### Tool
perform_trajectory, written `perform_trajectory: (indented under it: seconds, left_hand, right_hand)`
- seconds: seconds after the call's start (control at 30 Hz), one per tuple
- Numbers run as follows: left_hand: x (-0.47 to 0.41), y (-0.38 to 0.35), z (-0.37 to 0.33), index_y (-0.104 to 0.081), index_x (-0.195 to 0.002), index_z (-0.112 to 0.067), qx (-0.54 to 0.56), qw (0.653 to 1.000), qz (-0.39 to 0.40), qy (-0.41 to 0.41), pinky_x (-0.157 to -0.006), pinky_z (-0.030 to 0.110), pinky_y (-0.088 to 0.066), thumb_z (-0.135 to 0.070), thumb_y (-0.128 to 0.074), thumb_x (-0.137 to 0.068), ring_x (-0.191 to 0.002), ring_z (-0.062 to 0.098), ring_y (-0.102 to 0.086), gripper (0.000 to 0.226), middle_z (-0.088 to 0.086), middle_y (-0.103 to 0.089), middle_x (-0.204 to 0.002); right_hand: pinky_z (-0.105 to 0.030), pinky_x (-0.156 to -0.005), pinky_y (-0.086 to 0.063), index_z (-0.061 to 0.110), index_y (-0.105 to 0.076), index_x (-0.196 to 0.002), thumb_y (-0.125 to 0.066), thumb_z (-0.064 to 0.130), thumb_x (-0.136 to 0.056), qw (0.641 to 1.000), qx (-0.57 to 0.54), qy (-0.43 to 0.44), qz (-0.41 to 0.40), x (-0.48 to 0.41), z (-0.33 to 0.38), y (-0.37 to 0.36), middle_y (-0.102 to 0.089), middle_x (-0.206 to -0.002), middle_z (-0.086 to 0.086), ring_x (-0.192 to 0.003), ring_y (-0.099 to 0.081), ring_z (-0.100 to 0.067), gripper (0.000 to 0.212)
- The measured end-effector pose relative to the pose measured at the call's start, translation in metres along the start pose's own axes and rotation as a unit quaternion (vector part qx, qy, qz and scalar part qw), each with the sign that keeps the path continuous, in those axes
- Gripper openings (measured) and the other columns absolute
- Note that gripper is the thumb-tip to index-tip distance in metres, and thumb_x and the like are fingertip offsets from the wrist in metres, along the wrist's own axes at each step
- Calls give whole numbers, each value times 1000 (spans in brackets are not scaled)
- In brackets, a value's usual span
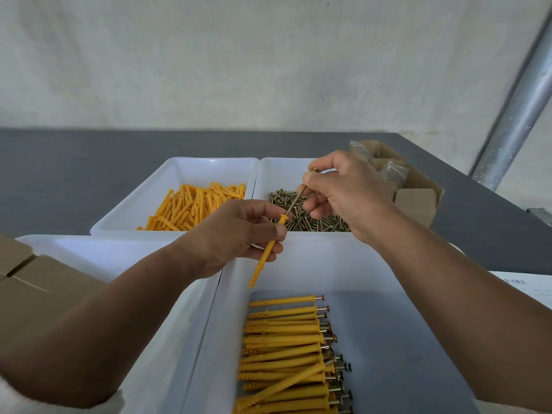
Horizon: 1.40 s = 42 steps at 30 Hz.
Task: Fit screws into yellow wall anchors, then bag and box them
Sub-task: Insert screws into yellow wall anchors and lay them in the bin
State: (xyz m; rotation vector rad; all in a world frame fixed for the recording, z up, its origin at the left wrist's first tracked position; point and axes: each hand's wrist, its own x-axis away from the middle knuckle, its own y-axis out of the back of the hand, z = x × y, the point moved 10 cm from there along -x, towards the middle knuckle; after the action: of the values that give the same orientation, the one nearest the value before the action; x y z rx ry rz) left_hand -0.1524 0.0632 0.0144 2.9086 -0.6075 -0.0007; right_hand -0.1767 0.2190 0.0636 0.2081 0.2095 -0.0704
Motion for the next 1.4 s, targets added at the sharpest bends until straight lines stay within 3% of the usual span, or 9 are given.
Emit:
perform_trajectory:
  seconds: [0.37,0.57,0.67,0.77,0.9,1.03,1.2,1.3,1.4]
  left_hand:
    - [1,3,-2,-58,-116,-12,1,1000,-16,3,-66,30,-59,-8,-69,-86,-72,19,-71,32,9,-72,-81]
    - [3,2,-2,-59,-112,-12,-17,1000,-17,5,-68,31,-60,-6,-70,-85,-72,21,-71,30,8,-71,-78]
    - [3,-1,-4,-60,-109,-13,-43,999,-12,1,-69,31,-60,-7,-71,-85,-73,20,-71,27,5,-71,-75]
    - [3,-2,-4,-60,-109,-14,-54,998,-9,-2,-68,30,-59,-9,-72,-85,-73,20,-71,28,2,-71,-73]
    - [3,5,-6,-63,-110,-13,-29,999,-35,-11,-68,28,-59,-11,-72,-84,-74,18,-71,27,3,-70,-74]
    - [2,25,-9,-68,-98,-13,4,993,-109,-40,-67,27,-59,-8,-71,-85,-70,15,-70,14,4,-70,-73]
    - [8,67,-12,-69,-82,-22,-138,949,-271,-77,-71,28,-56,-9,-69,-85,-67,11,-68,13,-6,-69,-64]
    - [15,84,-17,-68,-84,-29,-298,888,-344,-70,-59,12,-39,-19,-66,-84,-65,-4,-58,10,-16,-64,-65]
    - [14,92,-12,-68,-90,-27,-380,853,-353,-48,-56,12,-32,-25,-62,-86,-69,-2,-53,7,-18,-62,-74]
  right_hand:
    - [-38,-67,-62,27,-69,-80,-67,26,-86,971,215,32,102,5,6,-16,-70,-74,3,-64,-71,-16,6]
    - [-27,-60,-53,43,-67,-99,-52,14,-93,886,398,104,216,28,25,-45,-63,-75,12,-67,-63,-6,34]
    - [-23,-56,-37,47,-64,-97,-58,22,-92,843,469,104,240,37,24,-53,-51,-76,18,-70,-51,-1,26]
    - [-21,-51,-35,40,-63,-90,-65,32,-90,820,504,105,252,41,22,-56,-52,-73,14,-66,-52,-3,8]
    - [-10,-35,-37,32,-67,-93,-68,28,-91,800,518,33,301,46,7,-55,-64,-65,8,-53,-65,-5,5]
    - [-19,-48,-55,26,-65,-92,-67,19,-91,768,524,-56,365,61,-20,-56,-70,-77,-3,-63,-72,-15,7]
    - [-33,-66,-60,17,-65,-101,-65,12,-92,716,563,-92,402,74,-44,-63,-70,-90,-13,-67,-68,-25,10]
    - [-27,-60,-57,11,-67,-111,-59,9,-94,685,591,-90,416,79,-53,-68,-72,-96,-14,-70,-70,-26,19]
    - [-23,-56,-52,12,-67,-116,-59,18,-95,669,615,-68,411,81,-55,-72,-70,-87,-3,-88,-73,-24,23]
